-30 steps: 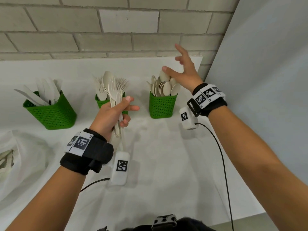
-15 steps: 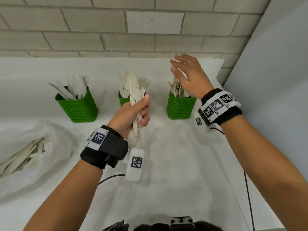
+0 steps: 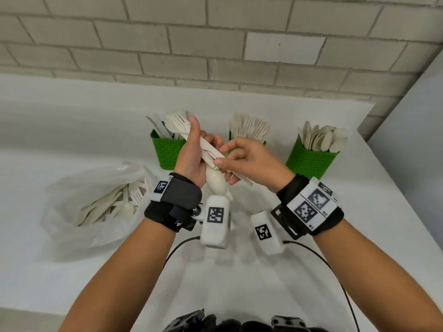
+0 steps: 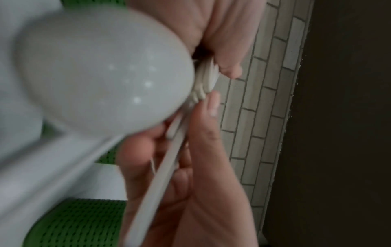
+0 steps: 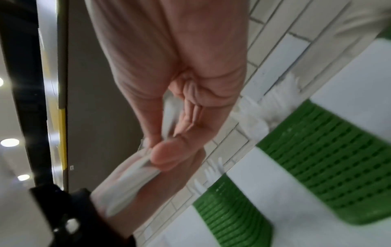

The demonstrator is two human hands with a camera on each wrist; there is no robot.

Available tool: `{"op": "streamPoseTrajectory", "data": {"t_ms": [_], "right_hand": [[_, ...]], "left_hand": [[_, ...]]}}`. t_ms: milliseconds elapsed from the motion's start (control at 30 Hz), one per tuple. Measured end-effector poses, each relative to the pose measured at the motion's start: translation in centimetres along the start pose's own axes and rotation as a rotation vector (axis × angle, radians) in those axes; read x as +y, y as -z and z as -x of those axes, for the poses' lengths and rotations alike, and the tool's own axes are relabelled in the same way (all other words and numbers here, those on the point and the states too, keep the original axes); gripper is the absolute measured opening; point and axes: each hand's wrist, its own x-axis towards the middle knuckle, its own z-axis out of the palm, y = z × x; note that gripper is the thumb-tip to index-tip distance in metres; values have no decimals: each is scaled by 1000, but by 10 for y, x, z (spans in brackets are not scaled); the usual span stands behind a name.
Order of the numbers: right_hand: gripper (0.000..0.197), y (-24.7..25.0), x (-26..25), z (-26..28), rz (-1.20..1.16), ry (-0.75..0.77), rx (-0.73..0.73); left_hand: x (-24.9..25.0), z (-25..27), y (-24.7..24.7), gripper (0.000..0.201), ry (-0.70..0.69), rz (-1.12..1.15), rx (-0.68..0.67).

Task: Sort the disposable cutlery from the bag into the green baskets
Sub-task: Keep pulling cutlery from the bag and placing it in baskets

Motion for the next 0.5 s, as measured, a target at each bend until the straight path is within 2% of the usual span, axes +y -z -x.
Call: {"op": "streamPoseTrajectory", "data": {"t_ms": [67,167,267,367,500], "right_hand": [[7,-20,-6,-7,-33,10,38],[11,-51,-15,-19,47,41,132],[15,-75,-24,-29,29,55,194],[23,-93,-32,-33,-65,32,179],[13,-104,-43,-35,-194,9,114]], "left_hand": [[10,1,11,53,-5,-84,41],[26,7,25,59,32,-183,46],[43,7,39,44,-88,-183,80],[61,11,53,41,-138,-168,71],[81,18,67,40,-115,-31,-7]]}}
